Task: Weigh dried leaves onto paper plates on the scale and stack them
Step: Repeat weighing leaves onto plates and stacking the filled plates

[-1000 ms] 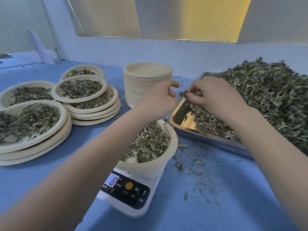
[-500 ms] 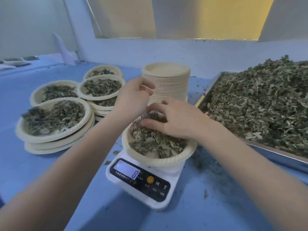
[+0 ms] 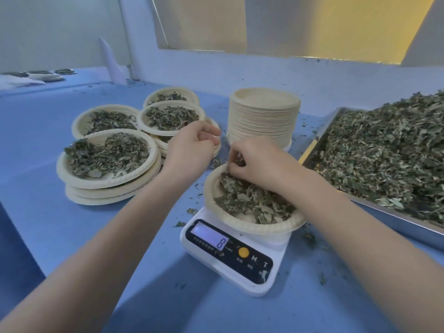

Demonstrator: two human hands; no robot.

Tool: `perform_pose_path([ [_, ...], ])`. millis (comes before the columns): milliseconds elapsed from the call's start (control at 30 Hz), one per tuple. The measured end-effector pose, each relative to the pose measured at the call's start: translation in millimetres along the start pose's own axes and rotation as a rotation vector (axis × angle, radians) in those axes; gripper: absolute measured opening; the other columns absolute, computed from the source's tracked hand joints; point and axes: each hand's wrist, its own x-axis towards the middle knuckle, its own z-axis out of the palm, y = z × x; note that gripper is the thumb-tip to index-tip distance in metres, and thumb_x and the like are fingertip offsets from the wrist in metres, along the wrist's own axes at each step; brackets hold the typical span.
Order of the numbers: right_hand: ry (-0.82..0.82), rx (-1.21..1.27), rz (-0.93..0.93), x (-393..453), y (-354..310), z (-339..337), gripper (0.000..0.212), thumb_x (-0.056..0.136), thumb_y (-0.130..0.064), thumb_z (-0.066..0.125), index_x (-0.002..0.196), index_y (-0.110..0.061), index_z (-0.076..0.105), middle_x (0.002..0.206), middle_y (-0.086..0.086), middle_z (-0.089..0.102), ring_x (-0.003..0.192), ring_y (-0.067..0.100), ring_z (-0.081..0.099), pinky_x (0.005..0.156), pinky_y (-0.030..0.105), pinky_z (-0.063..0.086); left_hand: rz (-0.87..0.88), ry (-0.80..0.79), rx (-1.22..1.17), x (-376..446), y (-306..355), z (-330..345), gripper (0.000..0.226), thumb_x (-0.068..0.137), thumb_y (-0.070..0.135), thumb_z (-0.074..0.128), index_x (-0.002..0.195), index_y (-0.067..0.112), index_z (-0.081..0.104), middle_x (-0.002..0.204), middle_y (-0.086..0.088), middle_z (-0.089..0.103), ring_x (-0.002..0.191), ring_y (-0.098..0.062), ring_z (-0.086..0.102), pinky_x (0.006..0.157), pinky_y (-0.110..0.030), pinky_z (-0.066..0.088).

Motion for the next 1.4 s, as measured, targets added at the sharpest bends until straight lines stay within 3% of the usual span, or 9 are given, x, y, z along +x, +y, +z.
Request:
perform_pose_path([
  [133,0.121,0.103,0.039,-2.8,0.4,-21.4,0.011,0.084,-0.022,0.061,0.091,-0.016,0.068,0.085,-0.001,0.066,0.086,0.014,0.06,0.075,0.026,0.043,0.008,0.012,-0.039,-0.6,-2.1,3.3,0.04,0.075,-0.003,0.038,0.081,0.029,0.061,0.084,0.007,0.066,0.064,-0.011,0.054,0.054,-0.027,0.041],
  [267,0.175,0.17,0.054,-4.8,0.3,-39.2,0.008,0.085,-0.021,0.061,0.089,-0.017,0.066,0.088,0.002,0.068,0.084,0.015,0.06,0.077,0.03,0.046,0.014,0.025,-0.065,1.0,1.3,4.8,0.04,0.073,-0.002,0.039,0.079,0.03,0.061,0.082,0.009,0.066,0.066,-0.011,0.055,0.057,-0.027,0.041],
  [367,0.215,0.185,0.07,-5.3,1.6,-45.3,0.007,0.084,-0.019,0.062,0.087,-0.016,0.067,0.084,0.001,0.067,0.08,0.013,0.059,0.072,0.023,0.044,0.012,0.018,-0.063,0.2,5.1,5.5,0.041,0.072,-0.004,0.04,0.08,0.03,0.061,0.08,0.011,0.066,0.064,-0.009,0.055,0.056,-0.025,0.042],
  [533,0.232,0.2,0.099,-8.0,3.5,-50.2,0.006,0.083,-0.019,0.064,0.086,-0.017,0.068,0.064,-0.012,0.053,0.059,0.002,0.046,0.058,0.005,0.035,0.026,-0.004,-0.049,-2.3,8.2,6.8,0.041,0.077,-0.005,0.038,0.081,0.028,0.061,0.085,0.007,0.065,0.066,-0.009,0.054,0.059,-0.026,0.042],
  [767,0.205,0.269,0.092,-19.4,5.2,-52.1,0.004,0.086,-0.022,0.064,0.084,-0.02,0.067,0.063,-0.019,0.052,0.052,-0.014,0.048,0.057,0.005,0.037,0.028,-0.031,-0.041,-3.6,8.2,12.4,0.04,0.078,-0.004,0.038,0.081,0.028,0.062,0.084,0.008,0.065,0.068,-0.011,0.054,0.062,-0.029,0.044],
  [900,0.212,0.313,0.112,-24.0,7.9,-54.3,0.004,0.086,-0.02,0.064,0.083,-0.019,0.068,0.059,-0.019,0.051,0.047,-0.008,0.052,0.055,0.009,0.044,0.026,-0.041,-0.038,-4.5,9.6,16.3,0.04,0.077,-0.004,0.039,0.082,0.028,0.063,0.085,0.009,0.064,0.068,-0.008,0.054,0.061,-0.026,0.042],
  [1133,0.185,0.397,0.134,-30.6,14.6,-56.2,0.007,0.086,-0.021,0.066,0.079,-0.023,0.065,0.044,-0.02,0.053,0.041,-0.001,0.054,0.047,0.007,0.041,0.046,-0.068,-0.037,-5.3,16.3,25.0,0.041,0.077,-0.005,0.039,0.077,0.029,0.062,0.082,0.009,0.064,0.07,-0.007,0.056,0.057,-0.024,0.038],
  [1300,0.236,0.364,0.17,-37.6,34.4,-61.6,0.004,0.087,-0.019,0.065,0.083,-0.019,0.066,0.055,-0.015,0.052,0.044,0.005,0.056,0.047,0.007,0.04,0.089,-0.126,0.001,-2.3,28.0,45.8,0.042,0.079,-0.003,0.04,0.078,0.033,0.061,0.08,0.012,0.063,0.069,-0.009,0.056,0.056,-0.024,0.041],
  [1400,0.277,0.24,0.228,-44.0,62.4,-71.2,0.005,0.087,-0.023,0.065,0.082,-0.024,0.065,0.055,-0.018,0.05,0.046,-0.002,0.052,0.052,0.004,0.039,0.111,-0.162,0.004,3.4,38.4,61.4,0.042,0.078,-0.003,0.039,0.087,0.032,0.061,0.084,0.01,0.062,0.073,-0.015,0.055,0.058,-0.026,0.041],
])
